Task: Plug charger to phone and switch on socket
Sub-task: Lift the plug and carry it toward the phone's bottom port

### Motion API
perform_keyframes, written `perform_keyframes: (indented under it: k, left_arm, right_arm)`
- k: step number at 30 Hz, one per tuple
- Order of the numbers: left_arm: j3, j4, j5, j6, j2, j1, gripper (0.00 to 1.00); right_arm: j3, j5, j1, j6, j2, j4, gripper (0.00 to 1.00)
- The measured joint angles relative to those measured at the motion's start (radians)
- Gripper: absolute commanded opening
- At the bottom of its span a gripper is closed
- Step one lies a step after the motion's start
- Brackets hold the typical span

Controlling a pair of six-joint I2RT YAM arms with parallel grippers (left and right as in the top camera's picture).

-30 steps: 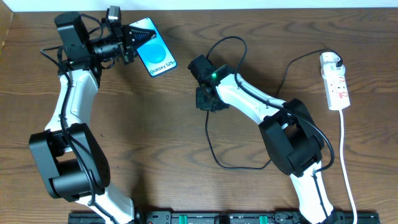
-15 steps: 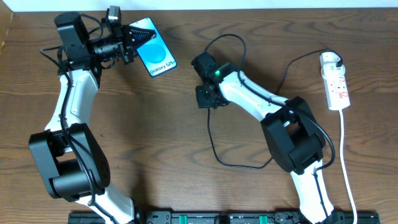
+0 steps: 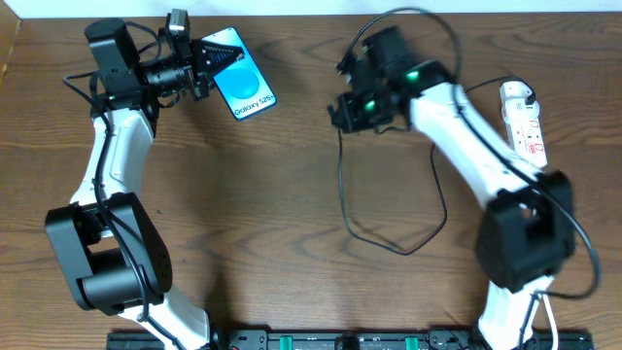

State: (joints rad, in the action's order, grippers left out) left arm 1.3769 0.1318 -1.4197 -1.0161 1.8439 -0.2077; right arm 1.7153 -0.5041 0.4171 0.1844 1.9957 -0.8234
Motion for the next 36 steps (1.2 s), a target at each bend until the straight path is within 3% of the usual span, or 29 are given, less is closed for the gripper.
perform_keyframes:
  k: [13, 21, 27, 36]
  left_arm:
    - [0.0, 0.0, 0.0, 0.0, 0.0, 0.0, 0.07]
    - [0.0, 0.0, 0.0, 0.0, 0.0, 0.0, 0.07]
    - [0.0, 0.0, 0.0, 0.005, 0.0, 0.0, 0.07]
    - [0.0, 0.0, 0.0, 0.032, 0.0, 0.004, 0.07]
  right_arm:
    - [0.004, -0.111, 0.015, -0.083, -0.164, -0.087, 0.01]
    - [0.004, -0.106, 0.132, -0.082, -0.17, -0.084, 0.01]
    - [0.004, -0.05, 0.225, -0.021, -0.17, -0.025, 0.01]
    - [0.004, 0.018, 0.246, 0.097, -0.17, 0.042, 0.01]
